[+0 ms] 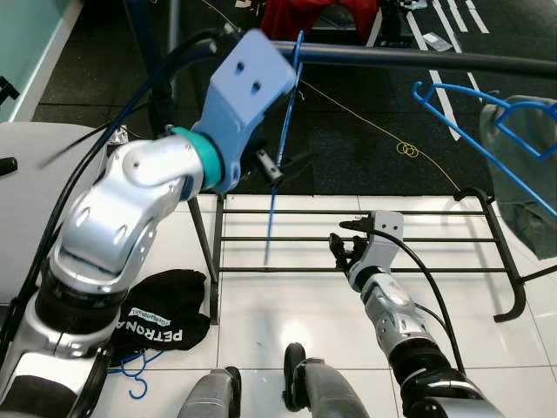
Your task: Hang hanger
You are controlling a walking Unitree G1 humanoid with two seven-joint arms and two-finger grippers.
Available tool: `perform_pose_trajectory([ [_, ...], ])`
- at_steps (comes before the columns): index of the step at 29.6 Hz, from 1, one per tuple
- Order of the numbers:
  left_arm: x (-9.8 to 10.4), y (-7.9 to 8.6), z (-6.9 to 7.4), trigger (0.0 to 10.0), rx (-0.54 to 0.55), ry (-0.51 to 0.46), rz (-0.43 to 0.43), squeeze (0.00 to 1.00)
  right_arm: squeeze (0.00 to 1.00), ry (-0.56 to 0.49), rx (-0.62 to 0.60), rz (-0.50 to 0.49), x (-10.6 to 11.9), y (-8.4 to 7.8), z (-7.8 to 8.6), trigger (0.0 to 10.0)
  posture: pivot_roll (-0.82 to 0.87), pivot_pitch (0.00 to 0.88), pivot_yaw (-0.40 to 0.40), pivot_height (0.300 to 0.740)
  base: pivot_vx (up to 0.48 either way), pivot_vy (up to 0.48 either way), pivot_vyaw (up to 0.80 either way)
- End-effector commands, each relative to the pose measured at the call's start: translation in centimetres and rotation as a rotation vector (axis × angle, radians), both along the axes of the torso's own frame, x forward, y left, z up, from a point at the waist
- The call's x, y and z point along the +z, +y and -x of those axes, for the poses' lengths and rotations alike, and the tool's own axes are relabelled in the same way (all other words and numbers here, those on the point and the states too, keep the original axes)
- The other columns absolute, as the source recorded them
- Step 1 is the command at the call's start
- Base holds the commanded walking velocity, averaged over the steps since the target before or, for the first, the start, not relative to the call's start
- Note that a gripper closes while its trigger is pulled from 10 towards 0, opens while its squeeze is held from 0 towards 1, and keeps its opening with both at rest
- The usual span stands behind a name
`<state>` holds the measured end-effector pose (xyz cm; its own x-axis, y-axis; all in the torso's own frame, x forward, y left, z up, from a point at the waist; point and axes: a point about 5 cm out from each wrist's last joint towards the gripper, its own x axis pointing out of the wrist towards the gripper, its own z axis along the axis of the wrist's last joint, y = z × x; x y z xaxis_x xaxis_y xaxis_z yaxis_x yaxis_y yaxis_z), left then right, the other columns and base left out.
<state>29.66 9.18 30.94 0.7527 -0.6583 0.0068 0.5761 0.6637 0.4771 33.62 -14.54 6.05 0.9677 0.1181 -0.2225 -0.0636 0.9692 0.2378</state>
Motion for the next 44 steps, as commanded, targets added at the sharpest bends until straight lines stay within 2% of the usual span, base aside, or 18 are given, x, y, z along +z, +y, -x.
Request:
perform_pose_trajectory([
  [1, -0.3, 0.1, 0.3, 10.0, 0.010, -0.022, -0.007, 0.00, 0.00, 0.036, -0.008, 0.000, -0.9, -0.3, 0.6, 10.0, 0.03, 0.215, 0.021, 0.740, 0.000, 0.000, 0.00],
  [7, -1.0, 0.5, 0.3, 10.0, 0.030, -0.016, -0.006, 0.00, 0.00, 0.036, -0.004, 0.001, -0.9, -0.2, 0.6, 10.0, 0.03, 0.210, 0.015, 0.740, 0.000, 0.000, 0.00],
  [9, -1.1, 0.7, 0.4, 10.0, 0.030, -0.015, 0.016, 0.00, 0.00, 0.036, -0.002, 0.002, -0.8, -0.2, 0.5, 10.0, 0.03, 0.210, 0.015, 0.740, 0.000, 0.000, 0.00],
  [11, -1.6, 1.6, 0.6, 10.0, 0.035, -0.025, 0.079, 0.00, 0.00, 0.038, 0.000, 0.003, -0.8, -0.3, 0.5, 10.0, 0.03, 0.205, 0.013, 0.740, 0.000, 0.000, 0.00],
  [14, -1.6, 1.6, 0.6, 10.0, 0.035, -0.025, 0.079, 0.00, 0.00, 0.038, 0.000, 0.003, -0.8, -0.3, 0.5, 10.0, 0.03, 0.205, 0.013, 0.740, 0.000, 0.000, 0.00],
  [17, -2.1, 2.5, 1.1, 10.0, 0.039, -0.006, 0.159, 0.00, 0.00, 0.040, 0.001, 0.005, -0.9, -0.4, 0.6, 10.0, 0.03, 0.200, 0.007, 0.740, 0.000, 0.000, 0.00],
  [18, -2.1, 2.5, 1.1, 10.0, 0.039, -0.006, 0.159, 0.00, 0.00, 0.040, 0.001, 0.005, -0.9, -0.4, 0.6, 10.0, 0.03, 0.200, 0.007, 0.740, 0.000, 0.000, 0.00],
  [20, -2.1, 3.4, 2.3, 10.0, -0.006, 0.027, 0.309, 0.00, 0.00, 0.045, 0.009, 0.009, -1.1, -0.4, 0.7, 10.0, 0.03, 0.199, 0.002, 0.740, 0.000, 0.000, 0.00],
  [21, -2.1, 3.4, 2.3, 10.0, -0.006, 0.027, 0.309, 0.00, 0.00, 0.045, 0.009, 0.009, -1.1, -0.4, 0.7, 10.0, 0.03, 0.199, 0.002, 0.740, 0.000, 0.000, 0.00],
  [22, -2.3, 3.7, 2.9, 10.0, -0.037, 0.043, 0.363, 0.00, 0.00, 0.046, 0.012, 0.010, -1.1, -0.3, 0.7, 10.0, 0.02, 0.194, -0.002, 0.740, 0.000, 0.000, 0.00],
  [27, -3.2, 4.4, 4.0, 10.0, -0.121, 0.073, 0.434, 0.00, 0.00, 0.045, 0.019, 0.019, -1.0, -0.4, 0.6, 10.0, 0.01, 0.189, -0.011, 0.740, 0.000, 0.000, 0.00],
  [32, -4.4, 5.0, 4.3, 10.0, -0.129, 0.116, 0.459, 0.00, 0.00, 0.047, 0.023, 0.026, -1.1, -0.6, 0.6, 10.0, 0.01, 0.185, -0.018, 0.740, 0.000, 0.000, 0.00],
  [35, -5.7, 6.0, 4.9, 10.0, -0.111, 0.159, 0.471, 0.00, 0.00, 0.053, 0.028, 0.029, -1.3, -0.7, 0.7, 10.0, 0.01, 0.175, -0.022, 0.740, 0.000, 0.000, 0.00],
  [38, -5.7, 6.0, 4.9, 10.0, -0.111, 0.159, 0.471, 0.00, 0.00, 0.053, 0.028, 0.029, -1.3, -0.7, 0.7, 10.0, 0.01, 0.175, -0.022, 0.740, 0.000, 0.000, 0.00],
  [39, -6.4, 6.7, 5.6, 10.0, -0.098, 0.180, 0.465, 0.00, 0.00, 0.058, 0.031, 0.030, -1.5, -0.7, 0.9, 10.0, 0.02, 0.170, -0.025, 0.740, 0.000, 0.000, 0.00],
  [42, -6.4, 6.7, 5.6, 10.0, -0.098, 0.180, 0.465, 0.00, 0.00, 0.058, 0.031, 0.030, -1.5, -0.7, 0.9, 10.0, 0.02, 0.170, -0.025, 0.740, 0.000, 0.000, 0.00],
  [43, -6.7, 7.5, 6.1, 10.0, -0.070, 0.186, 0.476, 0.00, 0.00, 0.064, 0.033, 0.029, -1.7, -0.6, 1.1, 10.0, 0.02, 0.164, -0.029, 0.740, 0.000, 0.000, 0.00],
  [44, -6.7, 7.5, 6.1, 10.0, -0.070, 0.186, 0.476, 0.00, 0.00, 0.064, 0.033, 0.029, -1.7, -0.6, 1.1, 10.0, 0.02, 0.164, -0.029, 0.740, 0.000, 0.000, 0.00],
])
